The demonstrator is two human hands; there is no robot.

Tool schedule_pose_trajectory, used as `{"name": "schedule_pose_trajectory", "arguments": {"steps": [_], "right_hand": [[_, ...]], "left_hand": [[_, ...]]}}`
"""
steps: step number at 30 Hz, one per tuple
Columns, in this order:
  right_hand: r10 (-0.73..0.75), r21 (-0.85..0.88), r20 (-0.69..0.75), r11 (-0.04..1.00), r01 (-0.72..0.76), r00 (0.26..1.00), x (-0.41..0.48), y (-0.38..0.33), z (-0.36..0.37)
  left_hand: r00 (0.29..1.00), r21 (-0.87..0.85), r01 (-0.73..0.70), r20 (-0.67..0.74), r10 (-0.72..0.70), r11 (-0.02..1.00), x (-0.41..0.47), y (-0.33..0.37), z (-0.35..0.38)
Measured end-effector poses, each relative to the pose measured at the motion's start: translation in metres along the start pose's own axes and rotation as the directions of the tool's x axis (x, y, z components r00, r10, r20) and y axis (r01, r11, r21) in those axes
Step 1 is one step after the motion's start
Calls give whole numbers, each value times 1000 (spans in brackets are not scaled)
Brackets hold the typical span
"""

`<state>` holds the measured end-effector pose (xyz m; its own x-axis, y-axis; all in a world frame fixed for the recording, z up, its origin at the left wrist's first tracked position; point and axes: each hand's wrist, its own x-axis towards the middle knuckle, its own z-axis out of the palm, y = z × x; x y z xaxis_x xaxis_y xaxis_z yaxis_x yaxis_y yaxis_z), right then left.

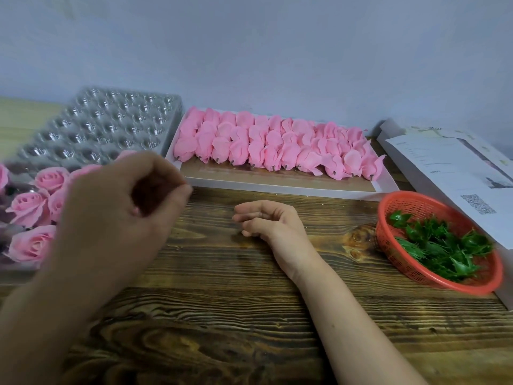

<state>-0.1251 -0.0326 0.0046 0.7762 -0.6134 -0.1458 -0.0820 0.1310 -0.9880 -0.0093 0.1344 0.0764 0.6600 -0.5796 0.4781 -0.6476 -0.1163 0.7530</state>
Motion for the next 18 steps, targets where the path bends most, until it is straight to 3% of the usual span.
{"name": "schedule_pose_trajectory", "arguments": {"steps": [5, 18], "right_hand": [[1, 18, -8, 1000, -1, 1000, 1, 1, 0], [-20, 62, -66, 998, 24, 998, 3, -1, -1]], "left_hand": [[997, 6, -20, 71, 20, 1000, 15, 10, 38], [964, -207, 267, 56, -261, 941, 29, -38, 109]]}}
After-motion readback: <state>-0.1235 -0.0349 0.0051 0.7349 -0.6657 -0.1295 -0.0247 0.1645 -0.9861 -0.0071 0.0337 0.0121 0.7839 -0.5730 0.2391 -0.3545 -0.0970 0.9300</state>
